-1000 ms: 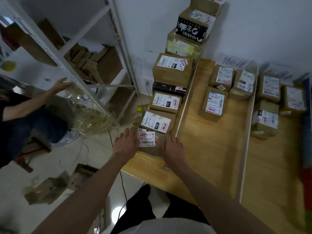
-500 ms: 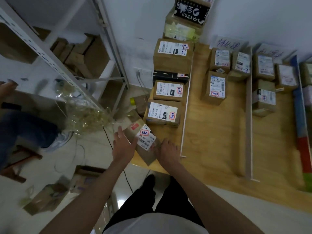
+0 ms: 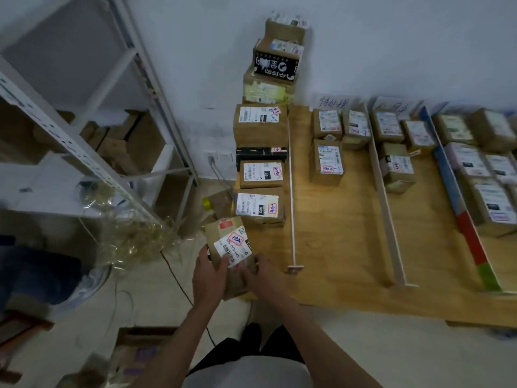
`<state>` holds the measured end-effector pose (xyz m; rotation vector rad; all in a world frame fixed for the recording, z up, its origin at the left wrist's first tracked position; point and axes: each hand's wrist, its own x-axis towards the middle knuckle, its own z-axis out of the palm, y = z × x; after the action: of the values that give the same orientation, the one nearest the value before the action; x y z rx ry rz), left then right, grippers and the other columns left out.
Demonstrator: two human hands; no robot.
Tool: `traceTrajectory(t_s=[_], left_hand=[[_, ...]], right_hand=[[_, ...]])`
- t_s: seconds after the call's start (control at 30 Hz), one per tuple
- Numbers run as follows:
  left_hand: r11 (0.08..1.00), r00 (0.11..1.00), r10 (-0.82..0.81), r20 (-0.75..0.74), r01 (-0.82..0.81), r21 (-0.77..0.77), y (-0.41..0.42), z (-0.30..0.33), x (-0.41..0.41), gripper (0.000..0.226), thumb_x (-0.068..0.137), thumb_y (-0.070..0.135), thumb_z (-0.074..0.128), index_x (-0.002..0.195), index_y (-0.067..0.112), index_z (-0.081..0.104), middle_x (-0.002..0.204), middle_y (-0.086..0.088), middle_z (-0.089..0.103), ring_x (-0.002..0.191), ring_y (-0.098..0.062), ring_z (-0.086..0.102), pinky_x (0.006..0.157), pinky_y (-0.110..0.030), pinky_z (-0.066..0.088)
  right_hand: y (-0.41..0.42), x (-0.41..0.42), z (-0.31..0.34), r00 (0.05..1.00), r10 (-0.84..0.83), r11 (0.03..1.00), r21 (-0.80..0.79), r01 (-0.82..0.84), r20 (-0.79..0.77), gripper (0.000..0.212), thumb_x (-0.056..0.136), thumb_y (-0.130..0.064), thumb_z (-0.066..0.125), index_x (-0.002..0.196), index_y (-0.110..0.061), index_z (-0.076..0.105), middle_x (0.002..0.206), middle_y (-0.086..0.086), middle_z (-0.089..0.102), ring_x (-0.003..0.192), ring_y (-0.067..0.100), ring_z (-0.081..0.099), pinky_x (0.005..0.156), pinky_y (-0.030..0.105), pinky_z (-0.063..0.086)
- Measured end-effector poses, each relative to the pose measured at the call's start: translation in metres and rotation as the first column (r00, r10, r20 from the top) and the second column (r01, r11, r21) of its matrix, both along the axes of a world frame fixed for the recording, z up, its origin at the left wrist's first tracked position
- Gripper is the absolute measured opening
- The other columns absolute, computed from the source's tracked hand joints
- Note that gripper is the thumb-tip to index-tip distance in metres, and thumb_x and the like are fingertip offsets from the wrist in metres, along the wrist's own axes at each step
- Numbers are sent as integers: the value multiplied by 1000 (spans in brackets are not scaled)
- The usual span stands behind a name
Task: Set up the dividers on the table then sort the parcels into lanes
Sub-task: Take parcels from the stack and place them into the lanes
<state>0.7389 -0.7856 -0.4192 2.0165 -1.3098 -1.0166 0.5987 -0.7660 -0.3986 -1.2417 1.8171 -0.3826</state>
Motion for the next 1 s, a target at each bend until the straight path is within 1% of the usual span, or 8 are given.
traceTrajectory(t_s=[0.13,0.23,0.4,0.5,0.63,0.7,0.77,1.0], left_hand=[[992,999,-52,-9,51,-119,-11,29,0,52,92,39,62,137,21,45,124,-6,63,107,-25,62,85,-40,53],[983,994,-92,-52,82,-162,-17,50,-8,48,91,42,64,132,21,51,122,-2,66,103,-21,64,84,-42,56],[955,956,-280,-90,268,-124,-26,71,-28,53,89,46,66,137,28,49,126,9,63,109,-17,62,91,-43,54],[933,930,-356,-88,350,-79,-35,79,-40,56,90,43,66,140,25,47,131,3,63,116,-22,60,95,-44,52],[905,895,-424,-136,424,-27,-48,90,-61,56,92,37,64,143,25,43,135,2,59,124,-25,55,100,-44,47],[888,878,-457,-141,458,-29,-52,96,-74,57,92,35,65,143,23,42,137,-1,58,125,-26,55,103,-48,46],[874,868,-484,-115,485,-22,-56,102,-89,57,92,36,64,143,21,43,139,-3,57,125,-28,54,103,-50,45],[803,797,-596,-102,594,-46,-63,124,-144,49,92,33,65,136,20,50,133,-6,61,119,-29,58,100,-51,47]], right_hand=[[0,1,20,984,-100,991,-78,112,145,35,93,-40,58,122,-20,56,119,-3,68,102,15,66,86,36,56],[-1,-4,33,984,-123,978,-155,142,131,35,94,-36,56,126,-20,56,123,-5,66,108,13,64,89,32,55],[-1,-23,53,966,-243,936,-240,258,91,39,94,-36,58,127,-16,57,121,2,67,110,23,64,91,38,52],[2,-36,59,959,-273,929,-239,283,76,40,94,-38,58,127,-16,55,121,5,67,110,26,63,87,35,51],[4,-60,69,951,-300,925,-222,308,70,35,97,-42,53,118,-14,57,113,9,68,100,28,64,74,31,47],[4,-77,76,952,-306,927,-220,304,26,37,99,-43,48,117,-12,57,113,12,68,100,29,63,74,32,46],[4,-98,84,944,-328,924,-220,312,-38,38,99,-44,44,120,-14,55,114,13,67,100,30,63,81,38,50],[32,-186,118,842,-414,897,-310,314,-345,43,101,-42,42,134,-14,48,133,12,55,125,31,50,99,42,42]])
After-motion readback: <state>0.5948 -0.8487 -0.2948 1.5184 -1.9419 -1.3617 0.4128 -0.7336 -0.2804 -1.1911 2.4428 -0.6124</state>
